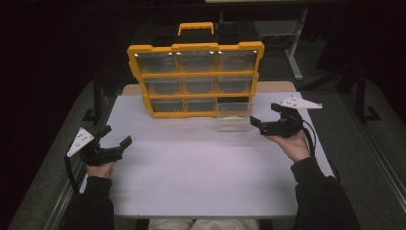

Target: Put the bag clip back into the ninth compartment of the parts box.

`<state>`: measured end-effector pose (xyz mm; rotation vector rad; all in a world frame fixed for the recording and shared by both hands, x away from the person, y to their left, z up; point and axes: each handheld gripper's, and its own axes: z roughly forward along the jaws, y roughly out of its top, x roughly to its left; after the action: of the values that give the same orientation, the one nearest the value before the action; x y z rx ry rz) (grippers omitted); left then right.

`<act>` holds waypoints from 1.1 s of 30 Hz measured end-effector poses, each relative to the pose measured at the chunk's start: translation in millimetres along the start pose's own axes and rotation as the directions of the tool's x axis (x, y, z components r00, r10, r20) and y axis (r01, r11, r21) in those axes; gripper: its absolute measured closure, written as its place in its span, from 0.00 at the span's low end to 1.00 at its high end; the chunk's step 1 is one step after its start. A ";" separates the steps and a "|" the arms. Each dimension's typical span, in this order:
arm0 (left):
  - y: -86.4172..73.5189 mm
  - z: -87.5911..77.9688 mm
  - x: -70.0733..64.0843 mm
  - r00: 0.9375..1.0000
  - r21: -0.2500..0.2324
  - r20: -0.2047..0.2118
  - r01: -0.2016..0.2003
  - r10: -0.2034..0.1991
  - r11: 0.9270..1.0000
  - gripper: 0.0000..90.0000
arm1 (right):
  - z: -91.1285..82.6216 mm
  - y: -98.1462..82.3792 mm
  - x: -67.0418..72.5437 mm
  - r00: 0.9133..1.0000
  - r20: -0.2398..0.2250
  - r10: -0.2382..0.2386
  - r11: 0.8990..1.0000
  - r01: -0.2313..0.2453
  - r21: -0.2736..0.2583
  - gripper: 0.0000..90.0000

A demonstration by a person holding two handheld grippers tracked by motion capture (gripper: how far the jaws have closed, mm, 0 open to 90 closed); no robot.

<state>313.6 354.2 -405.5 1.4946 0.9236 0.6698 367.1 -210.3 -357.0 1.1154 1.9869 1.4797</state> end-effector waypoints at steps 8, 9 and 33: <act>-0.3 -0.7 -0.6 1.000 -0.006 0.001 0.004 -0.004 1.000 0.00 | -8.1 -6.3 5.4 1.000 0.001 -0.014 0.999 0.014 -0.039 0.00; -0.4 -0.9 -0.4 1.000 -0.004 0.000 0.004 -0.004 1.000 0.00 | -8.9 -7.0 5.1 1.000 0.002 -0.010 0.999 0.010 -0.045 0.00; -1.0 -0.6 -0.6 1.000 0.002 0.001 0.000 0.000 1.000 0.00 | -28.0 -54.3 -3.3 0.996 0.075 0.051 0.986 -0.039 -0.162 0.00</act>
<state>312.6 354.0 -406.3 1.4965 0.9238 0.6687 329.7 -235.5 -398.3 1.1379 1.7669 1.5630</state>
